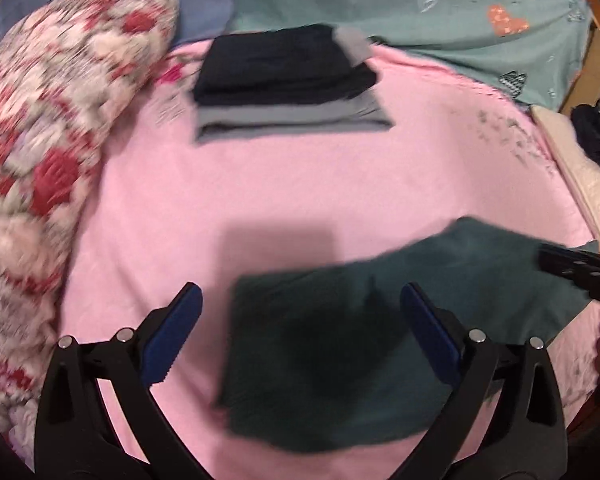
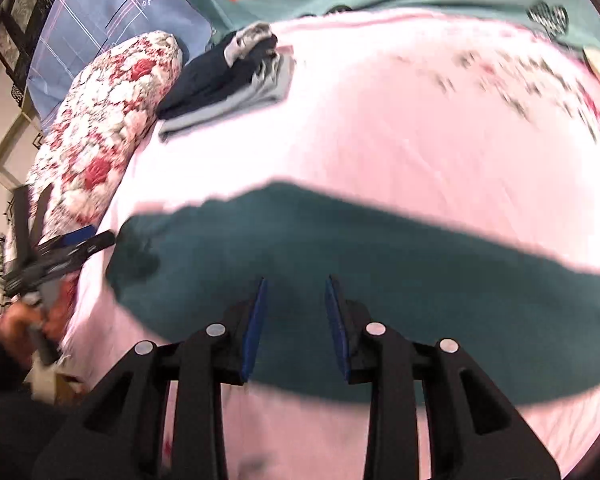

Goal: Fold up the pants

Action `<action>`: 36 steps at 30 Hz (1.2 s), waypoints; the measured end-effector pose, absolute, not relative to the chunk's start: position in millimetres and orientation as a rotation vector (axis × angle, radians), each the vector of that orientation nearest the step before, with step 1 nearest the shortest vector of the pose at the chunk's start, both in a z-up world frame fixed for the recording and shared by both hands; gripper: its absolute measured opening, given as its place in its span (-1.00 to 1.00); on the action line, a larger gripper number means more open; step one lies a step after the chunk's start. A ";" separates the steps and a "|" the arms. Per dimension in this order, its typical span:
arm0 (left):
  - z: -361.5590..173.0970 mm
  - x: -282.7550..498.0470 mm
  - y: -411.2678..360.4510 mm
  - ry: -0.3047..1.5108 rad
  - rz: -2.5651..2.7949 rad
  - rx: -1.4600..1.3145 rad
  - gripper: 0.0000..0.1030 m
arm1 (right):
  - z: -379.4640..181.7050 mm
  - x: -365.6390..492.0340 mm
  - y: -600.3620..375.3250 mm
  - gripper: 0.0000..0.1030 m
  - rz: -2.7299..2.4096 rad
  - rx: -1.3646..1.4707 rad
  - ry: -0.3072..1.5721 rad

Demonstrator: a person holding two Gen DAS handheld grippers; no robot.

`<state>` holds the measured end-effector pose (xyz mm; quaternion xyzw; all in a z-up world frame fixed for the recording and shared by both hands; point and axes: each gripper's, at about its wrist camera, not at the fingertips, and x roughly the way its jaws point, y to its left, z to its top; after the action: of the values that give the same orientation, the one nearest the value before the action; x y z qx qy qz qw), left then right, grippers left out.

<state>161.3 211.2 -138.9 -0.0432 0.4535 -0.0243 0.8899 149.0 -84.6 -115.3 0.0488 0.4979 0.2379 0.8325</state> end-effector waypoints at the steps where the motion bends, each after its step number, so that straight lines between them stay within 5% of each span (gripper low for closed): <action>1: -139.2 170.0 200.4 0.931 -0.061 -0.091 0.95 | -118.1 159.2 -74.4 -0.39 0.513 0.105 1.039; 9: -203.9 216.7 160.5 1.012 0.011 -0.018 0.96 | -167.0 218.6 -26.7 -0.44 0.590 0.121 1.114; 15: -162.7 198.1 151.8 0.962 0.036 -0.030 0.93 | -135.5 197.5 -158.5 -0.26 0.396 0.318 1.058; 20: -153.4 187.9 76.1 0.980 -0.096 0.005 0.95 | -146.0 159.6 -277.5 -0.26 0.149 0.285 1.087; 21: -158.8 186.0 59.8 0.996 -0.107 0.029 0.95 | -154.1 151.0 -301.4 -0.45 0.126 0.289 1.112; 29: -164.0 176.0 -43.1 1.076 -0.177 0.066 0.95 | -118.6 85.9 -440.7 -0.34 -0.061 0.638 0.967; 36: -159.9 182.4 -100.0 1.100 -0.274 0.104 0.95 | -145.7 65.8 -501.9 -0.34 -0.150 0.798 0.971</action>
<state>182.4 -100.0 -159.9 0.0492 0.5210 -0.1296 0.8422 65.8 -501.9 -145.7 0.3729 0.4539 -0.0701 0.8063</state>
